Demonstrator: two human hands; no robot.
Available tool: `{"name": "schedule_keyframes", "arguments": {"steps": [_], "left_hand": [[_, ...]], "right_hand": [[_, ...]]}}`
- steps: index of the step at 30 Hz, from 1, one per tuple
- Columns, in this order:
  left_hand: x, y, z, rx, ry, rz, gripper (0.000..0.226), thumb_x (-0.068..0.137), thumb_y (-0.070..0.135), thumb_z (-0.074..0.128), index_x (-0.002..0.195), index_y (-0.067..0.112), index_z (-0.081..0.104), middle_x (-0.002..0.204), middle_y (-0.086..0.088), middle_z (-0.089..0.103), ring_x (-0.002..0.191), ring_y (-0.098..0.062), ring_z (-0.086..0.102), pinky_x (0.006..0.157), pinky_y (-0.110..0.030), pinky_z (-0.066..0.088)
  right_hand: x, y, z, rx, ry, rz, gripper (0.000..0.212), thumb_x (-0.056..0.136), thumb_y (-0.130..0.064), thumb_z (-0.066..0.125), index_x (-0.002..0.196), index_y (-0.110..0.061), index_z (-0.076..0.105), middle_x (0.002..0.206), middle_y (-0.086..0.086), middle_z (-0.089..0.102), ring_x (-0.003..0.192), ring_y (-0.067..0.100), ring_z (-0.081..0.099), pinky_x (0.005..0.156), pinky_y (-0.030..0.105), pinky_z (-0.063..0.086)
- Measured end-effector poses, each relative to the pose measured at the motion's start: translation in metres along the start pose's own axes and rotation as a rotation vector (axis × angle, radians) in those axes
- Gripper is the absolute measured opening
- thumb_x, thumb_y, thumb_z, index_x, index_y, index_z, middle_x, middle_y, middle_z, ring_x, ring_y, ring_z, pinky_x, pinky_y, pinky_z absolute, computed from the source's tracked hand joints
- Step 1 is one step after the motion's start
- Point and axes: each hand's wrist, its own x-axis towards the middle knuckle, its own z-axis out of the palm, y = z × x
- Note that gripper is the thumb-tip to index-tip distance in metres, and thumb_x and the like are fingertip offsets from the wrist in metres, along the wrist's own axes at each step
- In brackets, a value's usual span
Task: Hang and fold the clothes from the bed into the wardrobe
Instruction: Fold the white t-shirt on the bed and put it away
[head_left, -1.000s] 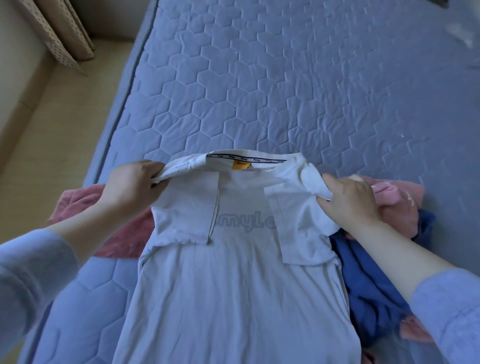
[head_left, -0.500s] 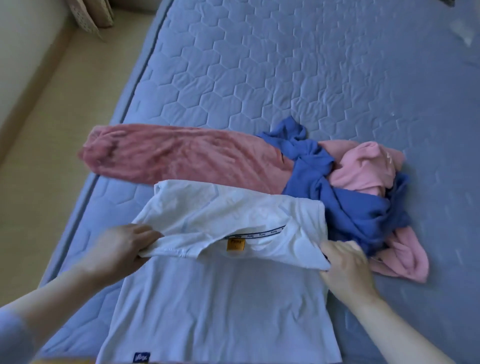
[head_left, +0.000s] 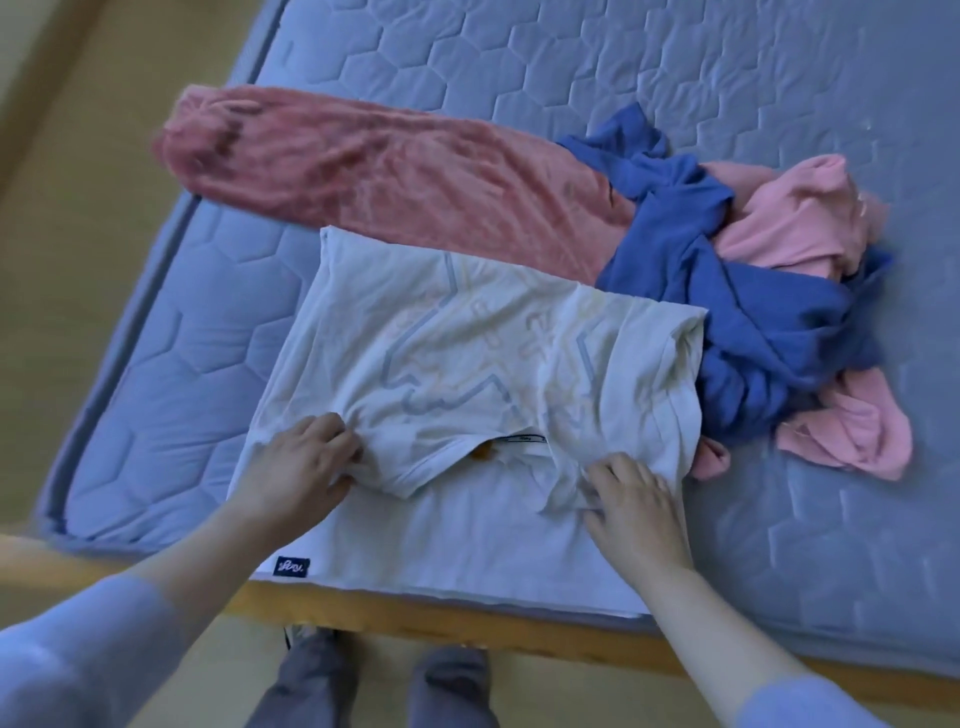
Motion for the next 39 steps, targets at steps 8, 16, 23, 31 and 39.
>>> {"name": "schedule_keyframes", "arguments": {"steps": [8, 16, 23, 31, 39], "left_hand": [[-0.024, -0.006, -0.013, -0.066, -0.108, 0.081, 0.015, 0.066, 0.003, 0.071, 0.076, 0.011, 0.062, 0.080, -0.003, 0.056, 0.071, -0.027, 0.058, 0.057, -0.034, 0.047], [-0.011, 0.011, -0.005, -0.199, -0.082, -0.125, 0.005, 0.087, 0.020, 0.063, 0.085, 0.015, 0.063, 0.085, 0.003, 0.058, 0.079, -0.018, 0.056, 0.059, -0.023, 0.039], [0.032, 0.046, -0.036, -0.228, -0.062, -0.098, 0.007, 0.089, 0.020, 0.059, 0.085, 0.024, 0.063, 0.087, 0.009, 0.058, 0.077, -0.011, 0.059, 0.059, -0.020, 0.038], [0.106, 0.079, -0.065, -0.267, 0.036, -0.202, 0.007, 0.090, 0.018, 0.059, 0.095, 0.019, 0.063, 0.093, 0.006, 0.058, 0.083, -0.014, 0.059, 0.063, -0.024, 0.038], [0.167, 0.087, -0.046, -0.320, -0.001, -0.213, 0.011, 0.091, 0.018, 0.057, 0.100, 0.016, 0.064, 0.096, 0.002, 0.059, 0.085, -0.016, 0.060, 0.076, -0.031, 0.049]], "right_hand": [[-0.044, 0.008, -0.002, -0.026, -0.052, -0.145, 0.037, 0.061, -0.008, 0.075, 0.092, -0.019, 0.058, 0.088, -0.002, 0.050, 0.082, 0.021, 0.057, 0.062, 0.028, 0.041], [-0.051, -0.005, 0.009, 0.208, 0.056, 0.209, 0.025, 0.093, -0.023, 0.051, 0.116, -0.021, 0.062, 0.110, -0.002, 0.055, 0.094, 0.017, 0.059, 0.071, 0.029, 0.044], [-0.001, 0.007, -0.042, 0.474, 0.322, 0.349, 0.016, 0.088, -0.012, 0.059, 0.101, -0.010, 0.068, 0.097, 0.005, 0.066, 0.084, 0.025, 0.061, 0.079, 0.037, 0.048], [0.073, 0.066, -0.095, 0.900, 0.333, 0.683, 0.027, 0.090, -0.019, 0.052, 0.064, -0.010, 0.052, 0.062, 0.001, 0.050, 0.070, 0.022, 0.047, 0.057, 0.032, 0.032], [0.149, 0.080, -0.093, 1.260, 0.103, 0.862, 0.033, 0.087, -0.041, 0.059, 0.072, -0.011, 0.062, 0.075, 0.003, 0.064, 0.072, 0.022, 0.059, 0.070, 0.032, 0.047]]}}
